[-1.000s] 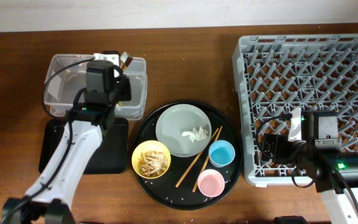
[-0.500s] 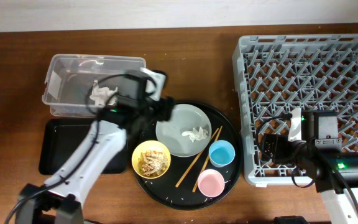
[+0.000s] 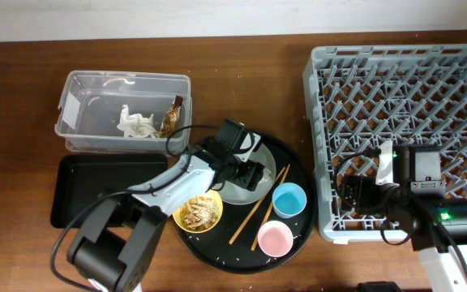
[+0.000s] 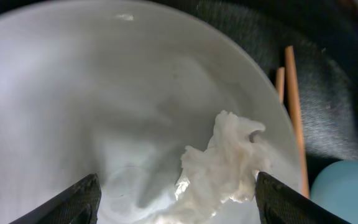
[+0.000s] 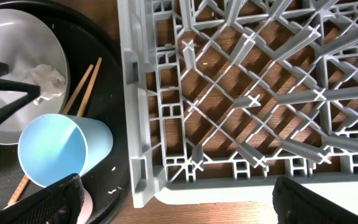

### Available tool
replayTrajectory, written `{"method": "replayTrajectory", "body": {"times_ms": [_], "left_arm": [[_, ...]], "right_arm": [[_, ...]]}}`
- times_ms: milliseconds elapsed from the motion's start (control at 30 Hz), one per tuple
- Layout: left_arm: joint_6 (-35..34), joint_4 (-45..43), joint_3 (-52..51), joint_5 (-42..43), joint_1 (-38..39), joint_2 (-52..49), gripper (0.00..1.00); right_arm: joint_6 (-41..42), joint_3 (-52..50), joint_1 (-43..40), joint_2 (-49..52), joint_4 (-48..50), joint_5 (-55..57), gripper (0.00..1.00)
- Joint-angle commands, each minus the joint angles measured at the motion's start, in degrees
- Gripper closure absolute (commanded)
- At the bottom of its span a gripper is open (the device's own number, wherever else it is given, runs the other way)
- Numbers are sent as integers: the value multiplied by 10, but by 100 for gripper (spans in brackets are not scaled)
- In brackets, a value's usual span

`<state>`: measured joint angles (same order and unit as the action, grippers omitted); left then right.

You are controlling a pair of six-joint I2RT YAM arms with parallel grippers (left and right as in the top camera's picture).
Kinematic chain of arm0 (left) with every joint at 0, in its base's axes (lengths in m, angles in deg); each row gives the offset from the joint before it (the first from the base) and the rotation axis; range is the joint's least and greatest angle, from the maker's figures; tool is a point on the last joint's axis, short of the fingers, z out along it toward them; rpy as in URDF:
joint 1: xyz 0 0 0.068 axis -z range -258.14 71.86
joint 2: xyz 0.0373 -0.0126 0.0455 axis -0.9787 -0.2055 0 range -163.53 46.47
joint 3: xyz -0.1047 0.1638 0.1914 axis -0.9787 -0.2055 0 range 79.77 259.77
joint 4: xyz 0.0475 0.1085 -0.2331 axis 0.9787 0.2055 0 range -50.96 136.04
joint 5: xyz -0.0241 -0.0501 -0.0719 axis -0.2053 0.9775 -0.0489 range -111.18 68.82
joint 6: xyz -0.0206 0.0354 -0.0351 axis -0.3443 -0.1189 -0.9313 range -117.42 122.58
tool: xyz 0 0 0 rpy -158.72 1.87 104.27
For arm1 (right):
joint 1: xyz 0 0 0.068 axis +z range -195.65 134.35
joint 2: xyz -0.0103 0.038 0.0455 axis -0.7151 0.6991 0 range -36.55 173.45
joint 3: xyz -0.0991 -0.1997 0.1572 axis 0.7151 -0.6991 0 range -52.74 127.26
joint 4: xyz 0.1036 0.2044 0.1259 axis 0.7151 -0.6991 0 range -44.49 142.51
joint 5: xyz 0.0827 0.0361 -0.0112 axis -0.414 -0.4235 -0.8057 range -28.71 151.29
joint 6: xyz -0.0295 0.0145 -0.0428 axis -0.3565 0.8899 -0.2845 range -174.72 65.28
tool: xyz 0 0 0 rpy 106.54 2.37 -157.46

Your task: Sort waste into correct bins and load items into the dishwasher rack

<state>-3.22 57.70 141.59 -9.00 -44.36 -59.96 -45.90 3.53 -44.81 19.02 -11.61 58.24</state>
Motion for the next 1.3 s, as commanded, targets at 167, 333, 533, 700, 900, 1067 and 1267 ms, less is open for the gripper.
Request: {"method": "replayTrajectory", "body": {"times_ms": [167,333,533,700,900,1067,1267], "left_arm": [[1,1,2,-9,24,-18,62],[1,1,2,-22,24,-16,100],[1,24,3,-73,-13,79,100],[1,35,3,-147,-115,205,100],[1,-2,3,-165,-249,217,99],[1,-32,3,-165,-288,181,47],[1,3,14,-87,-282,221,41]], "right_arm": [[1,10,3,-1,0,-3,2],[1,10,3,-1,0,-3,2],[1,10,3,-1,0,-3,2],[1,11,3,-1,0,-3,2],[1,10,3,-1,0,-3,2],[1,10,3,-1,0,-3,2],[1,11,3,-1,-1,-3,2]]}}
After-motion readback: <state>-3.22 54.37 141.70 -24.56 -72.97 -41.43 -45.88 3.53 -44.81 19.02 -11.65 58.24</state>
